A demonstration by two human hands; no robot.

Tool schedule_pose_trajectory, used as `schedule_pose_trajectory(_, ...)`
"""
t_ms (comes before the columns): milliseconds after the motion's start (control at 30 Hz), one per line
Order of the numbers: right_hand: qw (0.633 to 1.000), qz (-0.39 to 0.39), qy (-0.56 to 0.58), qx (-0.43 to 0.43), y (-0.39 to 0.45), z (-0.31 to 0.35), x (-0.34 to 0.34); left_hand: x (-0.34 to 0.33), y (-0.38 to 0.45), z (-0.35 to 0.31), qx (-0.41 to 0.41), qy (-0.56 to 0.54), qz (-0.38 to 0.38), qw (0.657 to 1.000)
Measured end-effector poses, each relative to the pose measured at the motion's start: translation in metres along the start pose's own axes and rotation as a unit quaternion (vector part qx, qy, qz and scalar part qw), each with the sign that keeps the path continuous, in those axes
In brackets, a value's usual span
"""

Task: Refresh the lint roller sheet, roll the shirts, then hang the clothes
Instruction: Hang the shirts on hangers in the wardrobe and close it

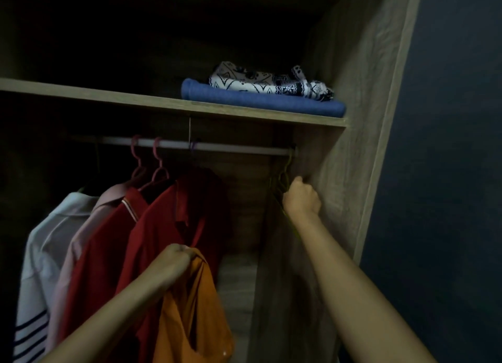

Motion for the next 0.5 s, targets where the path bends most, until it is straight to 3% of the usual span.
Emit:
schedule_pose_trajectory(133,0.999,0.035,0.014,-0.019,0.01,0.003,-0.019,0.004,0.003,0.0,-0.003,-0.01,-0.011,1.0)
schedule_pose_trajectory(267,0.986,0.086,0.111,-0.09,0.025,0.002,-0.039,0.004,0.008,-0.001,0.019,-0.032,-0.022,0.999)
schedule_pose_trajectory(400,0.916,0.167,0.309,-0.193,0.031,0.008,-0.055,0.002,0.009,-0.001,0.028,-0.048,-0.023,0.998)
schedule_pose_trajectory(500,0.867,0.191,0.395,-0.235,0.037,0.016,-0.056,-0.001,0.011,0.001,0.023,-0.051,-0.025,0.998)
Point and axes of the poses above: each hand's wrist, its own y-axis towards the middle knuckle, its own x-axis out of the back of the hand, z = x × y, the point moved 2 cm from there along y, towards the middle knuckle, and after that the axes turned 15 degrees about -z, right-handed, at the moved point
